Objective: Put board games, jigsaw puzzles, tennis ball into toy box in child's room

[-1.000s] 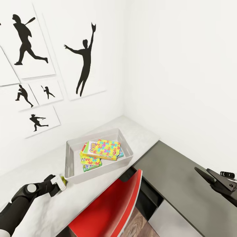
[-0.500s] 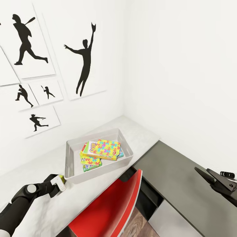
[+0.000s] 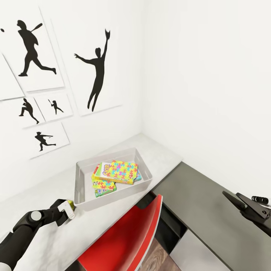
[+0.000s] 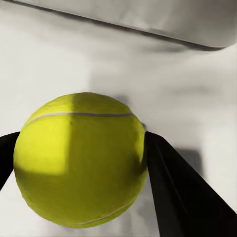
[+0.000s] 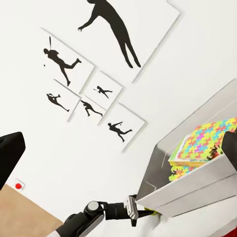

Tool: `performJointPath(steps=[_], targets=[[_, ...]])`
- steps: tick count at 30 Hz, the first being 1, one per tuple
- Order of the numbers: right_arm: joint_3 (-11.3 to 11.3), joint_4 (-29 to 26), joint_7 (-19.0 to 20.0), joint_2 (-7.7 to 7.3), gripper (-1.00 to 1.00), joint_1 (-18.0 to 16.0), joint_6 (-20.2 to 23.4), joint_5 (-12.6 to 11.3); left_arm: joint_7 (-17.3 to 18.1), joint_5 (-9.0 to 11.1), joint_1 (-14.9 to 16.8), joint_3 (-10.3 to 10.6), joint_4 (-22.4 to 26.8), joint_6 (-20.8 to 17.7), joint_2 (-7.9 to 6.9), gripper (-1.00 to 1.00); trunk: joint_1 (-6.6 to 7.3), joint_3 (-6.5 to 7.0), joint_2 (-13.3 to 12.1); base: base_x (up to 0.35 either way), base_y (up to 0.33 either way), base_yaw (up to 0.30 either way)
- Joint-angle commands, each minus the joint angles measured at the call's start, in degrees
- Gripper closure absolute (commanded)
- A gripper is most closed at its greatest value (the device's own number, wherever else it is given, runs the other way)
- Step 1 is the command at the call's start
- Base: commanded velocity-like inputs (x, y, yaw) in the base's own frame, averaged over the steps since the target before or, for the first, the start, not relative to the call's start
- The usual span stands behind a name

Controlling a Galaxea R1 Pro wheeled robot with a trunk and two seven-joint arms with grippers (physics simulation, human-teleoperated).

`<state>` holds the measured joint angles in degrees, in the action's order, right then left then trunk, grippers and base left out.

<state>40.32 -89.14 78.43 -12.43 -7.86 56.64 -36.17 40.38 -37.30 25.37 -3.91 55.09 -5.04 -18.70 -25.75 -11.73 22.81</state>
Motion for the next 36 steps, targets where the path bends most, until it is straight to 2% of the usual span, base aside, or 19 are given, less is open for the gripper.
performJointPath(steps=[1,7,17,26,31,33,35,36], targets=[[0.02,-0.01,0.05,0.01,-1.00,-0.05,0.40,-0.13,0.34,-0.32,0.03,-0.03,0.11,0.06,-0.03,1.00,-0.04,-0.02,0.11,0.000,0.000,0.000],[0.02,0.00,0.05,-0.02,-1.00,-0.05,0.40,-0.13,0.63,-0.32,0.00,-0.03,-0.18,2.96,-0.10,1.00,-0.04,0.52,0.11,-0.055,0.000,0.000],[0.02,0.02,0.05,-0.04,-1.00,-0.05,0.40,-0.14,0.66,-0.32,0.02,0.02,-1.35,3.44,-0.28,1.00,-0.04,1.38,0.11,-0.160,0.000,0.000],[0.02,0.02,0.05,-0.05,-1.00,-0.05,0.40,-0.13,1.01,-0.24,0.03,-0.43,-1.47,3.17,-0.45,1.00,-0.04,1.53,0.11,-0.132,0.033,0.000],[0.02,0.01,0.10,-0.05,-1.00,-0.05,0.40,-0.13,2.81,0.15,0.03,-0.86,-1.46,3.01,-1.65,1.00,-0.04,1.65,0.11,-0.013,0.004,0.000],[0.03,0.02,0.12,-0.05,-1.00,-0.05,0.40,-0.14,6.02,0.57,0.08,-2.42,-1.31,2.83,-3.10,1.00,-0.04,1.71,0.11,-0.003,0.001,0.000],[0.02,0.02,0.13,-0.05,-1.00,-0.05,0.40,-0.14,9.31,1.13,0.10,-5.52,-1.19,2.75,-3.89,1.00,-0.04,1.76,0.11,-0.001,0.000,0.000],[0.02,0.02,0.13,-0.05,-1.00,-0.05,0.40,-0.13,12.04,1.55,0.19,-8.51,-0.99,2.72,-4.20,1.00,-0.04,1.79,0.11,0.000,0.000,0.000]])
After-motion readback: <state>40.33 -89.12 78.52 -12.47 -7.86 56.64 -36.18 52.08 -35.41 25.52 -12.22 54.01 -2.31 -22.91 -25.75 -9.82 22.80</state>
